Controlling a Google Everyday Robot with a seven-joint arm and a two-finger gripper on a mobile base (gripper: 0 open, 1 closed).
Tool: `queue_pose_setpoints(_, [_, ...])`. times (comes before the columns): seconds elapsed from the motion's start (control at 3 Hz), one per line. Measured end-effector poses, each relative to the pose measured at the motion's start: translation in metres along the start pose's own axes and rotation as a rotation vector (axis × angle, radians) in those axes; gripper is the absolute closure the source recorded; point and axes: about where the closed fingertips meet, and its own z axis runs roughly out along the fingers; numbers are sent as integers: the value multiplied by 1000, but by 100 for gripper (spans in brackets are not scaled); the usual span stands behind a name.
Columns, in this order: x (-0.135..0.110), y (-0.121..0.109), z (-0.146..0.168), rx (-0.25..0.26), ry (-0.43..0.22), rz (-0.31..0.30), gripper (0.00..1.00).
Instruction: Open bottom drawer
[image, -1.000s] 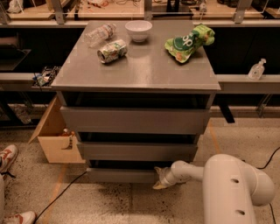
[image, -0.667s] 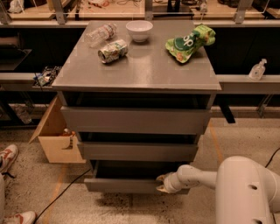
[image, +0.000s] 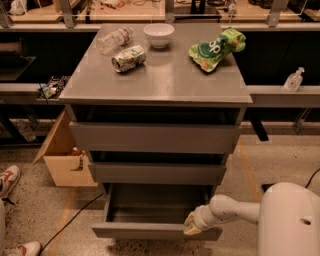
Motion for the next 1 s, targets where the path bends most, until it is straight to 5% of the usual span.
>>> queue_pose_setpoints(0.33, [0, 0, 0, 0, 0, 0, 100])
queue_pose_setpoints(1.0, [-2, 3, 4, -8, -3, 0, 53])
